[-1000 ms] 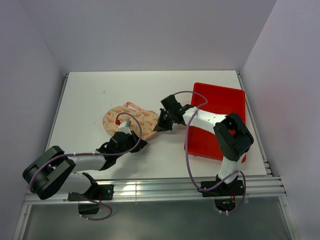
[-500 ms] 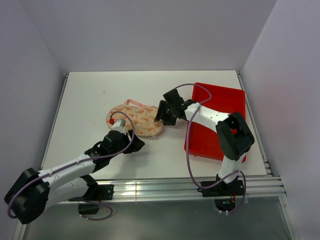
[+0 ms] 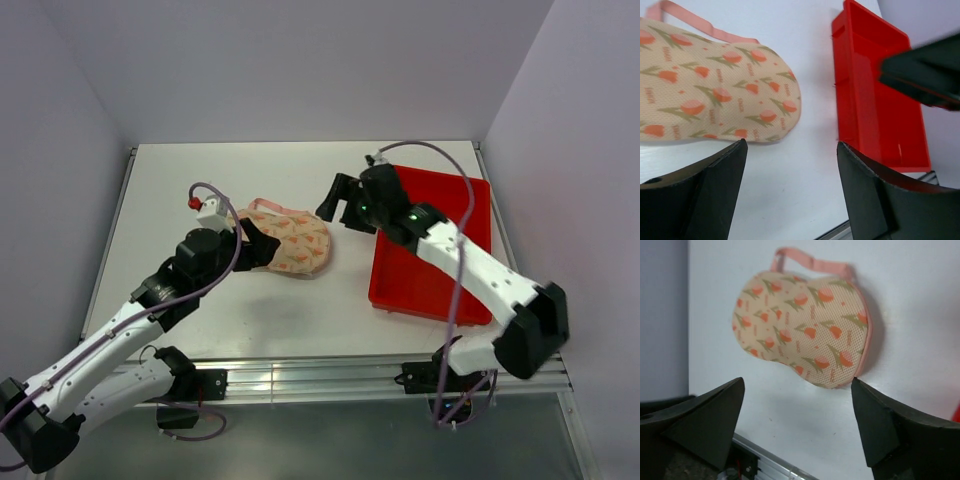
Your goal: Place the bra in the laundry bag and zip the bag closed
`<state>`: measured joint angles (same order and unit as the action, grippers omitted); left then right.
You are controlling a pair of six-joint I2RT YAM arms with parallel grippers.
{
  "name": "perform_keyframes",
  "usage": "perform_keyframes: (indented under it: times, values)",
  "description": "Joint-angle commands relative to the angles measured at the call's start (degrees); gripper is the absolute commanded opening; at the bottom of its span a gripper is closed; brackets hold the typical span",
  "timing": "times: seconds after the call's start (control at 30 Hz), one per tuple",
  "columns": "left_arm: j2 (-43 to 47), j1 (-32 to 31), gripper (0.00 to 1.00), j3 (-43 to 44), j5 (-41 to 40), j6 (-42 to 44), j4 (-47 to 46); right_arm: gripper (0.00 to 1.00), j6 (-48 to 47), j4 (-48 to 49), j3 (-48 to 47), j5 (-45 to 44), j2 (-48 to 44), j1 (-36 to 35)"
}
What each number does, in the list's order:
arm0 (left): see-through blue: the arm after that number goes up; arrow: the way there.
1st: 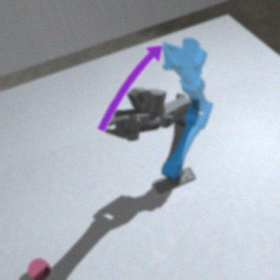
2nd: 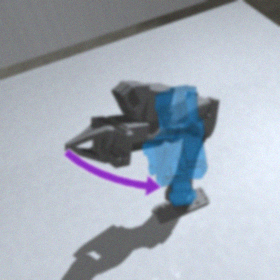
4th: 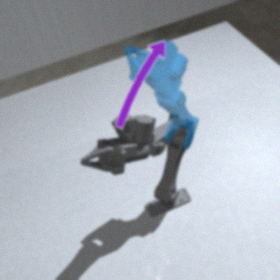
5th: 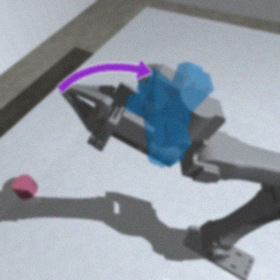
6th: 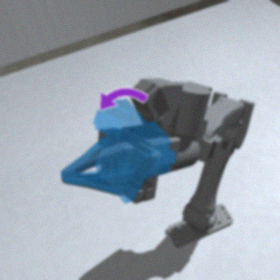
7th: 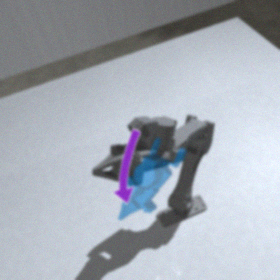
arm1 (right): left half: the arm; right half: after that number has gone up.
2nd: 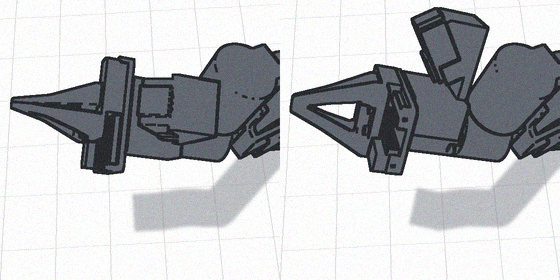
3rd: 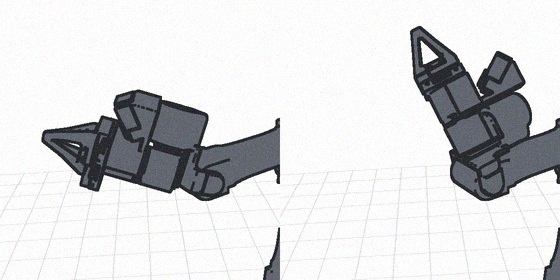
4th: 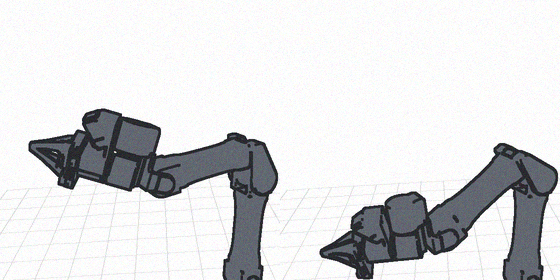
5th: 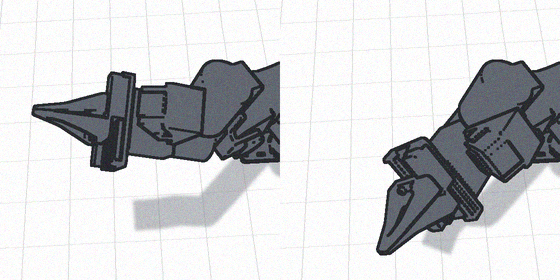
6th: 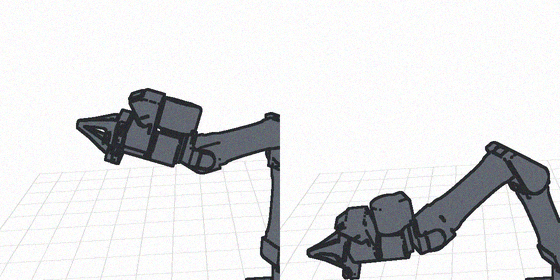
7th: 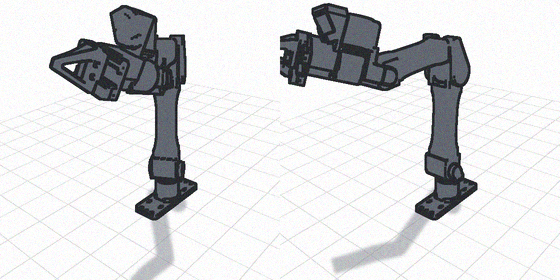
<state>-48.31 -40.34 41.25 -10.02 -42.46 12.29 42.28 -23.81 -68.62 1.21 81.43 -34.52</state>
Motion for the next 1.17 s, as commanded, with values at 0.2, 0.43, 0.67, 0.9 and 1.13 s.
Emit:
perform_keyframes:
  times: [0.2,0.43,0.67,0.9,1.13]
  values:
    - [5.77,2.46,0.99,7.26,-4.48,6.33,10.64,1.00,-7.21,-2.47,12.62,-14.74,-29.71,-0.28]
    - [7.97,2.46,0.99,9.10,-3.16,8.44,14.15,1.00,-6.51,-3.70,20.45,-20.11,-43.88,-0.37]
    - [9.02,2.54,0.99,7.96,-3.69,9.59,14.43,1.00,-6.33,-3.43,24.15,-22.74,-49.70,-0.28]
    - [10.61,2.54,0.99,7.44,-4.04,9.59,14.25,1.00,-7.21,-3.35,23.80,-20.64,-47.33,-0.28]
    - [10.96,2.54,0.99,7.26,-3.87,9.50,14.16,1.00,-7.83,-2.38,23.88,-20.63,-47.76,-0.28]
